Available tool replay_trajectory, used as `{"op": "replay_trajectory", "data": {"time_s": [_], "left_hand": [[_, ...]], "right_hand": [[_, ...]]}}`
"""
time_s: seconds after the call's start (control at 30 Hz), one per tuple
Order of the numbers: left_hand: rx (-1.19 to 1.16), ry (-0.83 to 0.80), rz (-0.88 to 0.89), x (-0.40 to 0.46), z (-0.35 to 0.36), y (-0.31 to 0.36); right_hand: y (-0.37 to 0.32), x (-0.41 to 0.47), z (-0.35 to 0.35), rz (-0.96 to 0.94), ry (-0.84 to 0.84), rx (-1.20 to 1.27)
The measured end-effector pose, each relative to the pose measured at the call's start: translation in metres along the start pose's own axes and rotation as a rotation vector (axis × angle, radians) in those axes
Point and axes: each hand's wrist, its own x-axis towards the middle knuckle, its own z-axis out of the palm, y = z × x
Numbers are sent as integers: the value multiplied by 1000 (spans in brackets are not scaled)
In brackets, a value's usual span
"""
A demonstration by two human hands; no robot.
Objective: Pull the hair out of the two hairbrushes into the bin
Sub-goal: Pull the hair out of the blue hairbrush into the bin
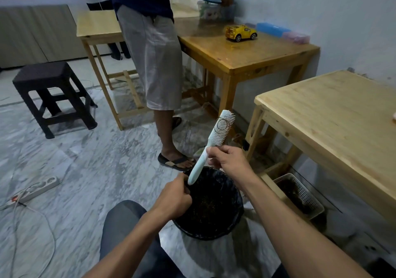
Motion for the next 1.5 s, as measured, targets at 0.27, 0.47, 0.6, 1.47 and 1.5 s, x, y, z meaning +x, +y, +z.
{"op": "replay_trajectory", "data": {"time_s": [0.27, 0.47, 0.6, 1.47, 1.5], "left_hand": [[-216, 118, 129, 14, 6, 14], [-144, 256, 75, 13, 7, 5], [18, 317, 107, 12, 3, -2], [44, 391, 171, 6, 14, -16], [7, 408, 137, 7, 12, -18]], "right_hand": [[8, 1, -4, -23, -37, 34], [10, -5, -18, 4, -49, -143], [1, -2, -21, -4, 59, -78], [5, 3, 1, -33, 365, -161], [6, 2, -3, -9, 390, -132]]}}
